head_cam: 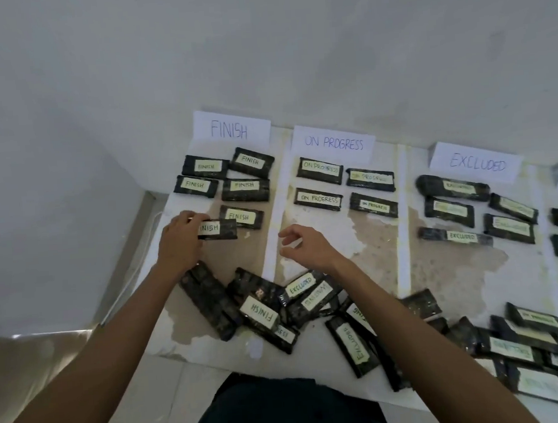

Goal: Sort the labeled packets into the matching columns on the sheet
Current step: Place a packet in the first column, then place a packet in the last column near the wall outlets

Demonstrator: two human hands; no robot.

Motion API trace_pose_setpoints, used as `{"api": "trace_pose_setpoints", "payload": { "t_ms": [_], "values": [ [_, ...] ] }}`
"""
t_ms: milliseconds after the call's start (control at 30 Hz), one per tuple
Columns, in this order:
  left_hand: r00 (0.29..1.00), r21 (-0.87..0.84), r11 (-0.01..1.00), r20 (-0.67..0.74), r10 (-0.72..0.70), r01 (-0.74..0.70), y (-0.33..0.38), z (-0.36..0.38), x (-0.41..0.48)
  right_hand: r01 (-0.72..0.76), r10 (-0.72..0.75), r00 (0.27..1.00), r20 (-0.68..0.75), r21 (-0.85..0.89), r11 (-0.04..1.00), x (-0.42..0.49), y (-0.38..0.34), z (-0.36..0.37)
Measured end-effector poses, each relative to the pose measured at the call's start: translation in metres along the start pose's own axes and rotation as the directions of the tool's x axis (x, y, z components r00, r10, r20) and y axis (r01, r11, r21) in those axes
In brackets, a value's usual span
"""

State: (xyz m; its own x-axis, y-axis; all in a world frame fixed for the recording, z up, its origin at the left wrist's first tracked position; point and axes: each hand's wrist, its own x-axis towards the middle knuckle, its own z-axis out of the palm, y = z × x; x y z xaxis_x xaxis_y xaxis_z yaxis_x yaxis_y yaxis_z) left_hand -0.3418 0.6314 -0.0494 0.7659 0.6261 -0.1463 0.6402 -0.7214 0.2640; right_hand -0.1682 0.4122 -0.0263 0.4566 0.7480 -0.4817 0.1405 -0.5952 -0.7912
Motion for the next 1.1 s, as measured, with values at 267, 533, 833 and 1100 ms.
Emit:
{"api": "trace_pose_setpoints", "payload": {
  "t_ms": [267,533,833,1100],
  "values": [
    [0.999,0.023,0.999,0.03,0.026,-0.027,-0.052,0.0,0.052,0.004,-0.011,0.998,-0.067,-0.109,0.994,0.019,-0.017,0.037],
    [0.995,0.043,0.998,0.096,0.035,-0.039,-0.083,0.012,0.076,0.028,-0.049,0.995,-0.092,-0.211,0.977,0.026,-0.011,0.066],
    [0.993,-0.125,0.991,0.099,0.06,-0.047,-0.098,0.019,0.08,0.076,-0.095,0.995,-0.041,-0.333,0.94,0.022,-0.026,0.114],
    [0.999,-0.294,0.955,0.029,-0.031,0.038,-0.085,0.019,0.006,0.065,-0.056,0.998,0.036,-0.738,0.672,0.016,-0.05,0.193]
  ]
}}
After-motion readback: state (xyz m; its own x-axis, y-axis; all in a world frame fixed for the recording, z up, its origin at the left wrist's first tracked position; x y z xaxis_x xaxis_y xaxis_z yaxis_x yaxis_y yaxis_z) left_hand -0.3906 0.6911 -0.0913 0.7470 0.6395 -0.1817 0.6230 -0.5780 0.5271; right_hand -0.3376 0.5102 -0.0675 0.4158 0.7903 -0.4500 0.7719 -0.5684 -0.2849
